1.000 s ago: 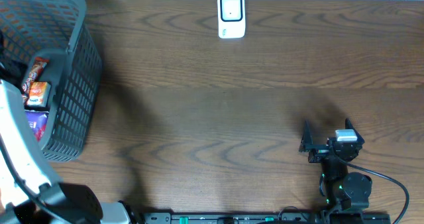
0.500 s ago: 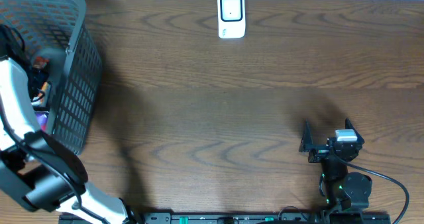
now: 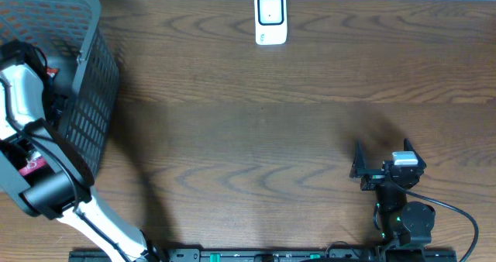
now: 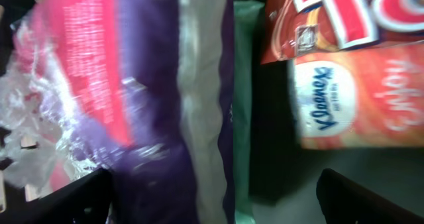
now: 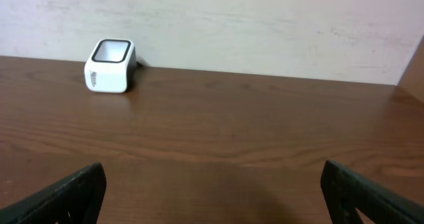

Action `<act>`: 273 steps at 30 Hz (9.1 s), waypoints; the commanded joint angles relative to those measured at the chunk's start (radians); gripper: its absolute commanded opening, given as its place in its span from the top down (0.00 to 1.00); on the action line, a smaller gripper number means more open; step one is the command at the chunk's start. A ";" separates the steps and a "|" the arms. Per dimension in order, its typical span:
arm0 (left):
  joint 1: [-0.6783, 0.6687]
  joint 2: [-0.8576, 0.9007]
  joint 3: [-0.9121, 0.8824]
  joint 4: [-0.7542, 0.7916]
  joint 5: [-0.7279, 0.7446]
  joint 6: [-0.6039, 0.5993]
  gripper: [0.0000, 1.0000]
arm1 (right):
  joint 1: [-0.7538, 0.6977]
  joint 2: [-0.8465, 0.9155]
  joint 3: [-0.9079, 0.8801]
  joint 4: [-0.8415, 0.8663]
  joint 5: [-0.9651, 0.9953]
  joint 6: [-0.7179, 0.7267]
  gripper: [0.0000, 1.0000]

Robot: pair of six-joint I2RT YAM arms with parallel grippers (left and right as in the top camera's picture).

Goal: Scan the item barcode
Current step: 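Reach the left gripper into the basket and grasp the purple-red wipe pack, then carry the purple-red pack with the left gripper and place it mid-table, then reach the left gripper into the basket and grasp the green wipe pack, then place the green pack left of the purple-red pack with the left gripper, then reach the left gripper into the basket and grasp the small orange box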

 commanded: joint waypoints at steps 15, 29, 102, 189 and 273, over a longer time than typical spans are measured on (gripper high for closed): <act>0.033 -0.088 -0.006 -0.060 0.065 0.135 0.92 | -0.007 -0.005 -0.002 -0.004 -0.002 -0.012 0.01; 0.024 -0.659 0.047 0.176 0.566 0.082 0.93 | -0.007 -0.005 -0.002 -0.004 -0.002 -0.012 0.01; -0.013 -0.406 -0.027 0.065 0.146 0.171 0.02 | -0.007 -0.005 -0.002 -0.004 -0.002 -0.012 0.01; -1.027 -0.373 -0.085 0.000 0.475 0.505 0.93 | -0.007 -0.005 -0.002 -0.005 -0.002 -0.012 0.01; -0.021 0.210 0.175 0.161 0.110 0.501 0.03 | -0.008 -0.003 -0.002 -0.004 -0.002 -0.012 0.01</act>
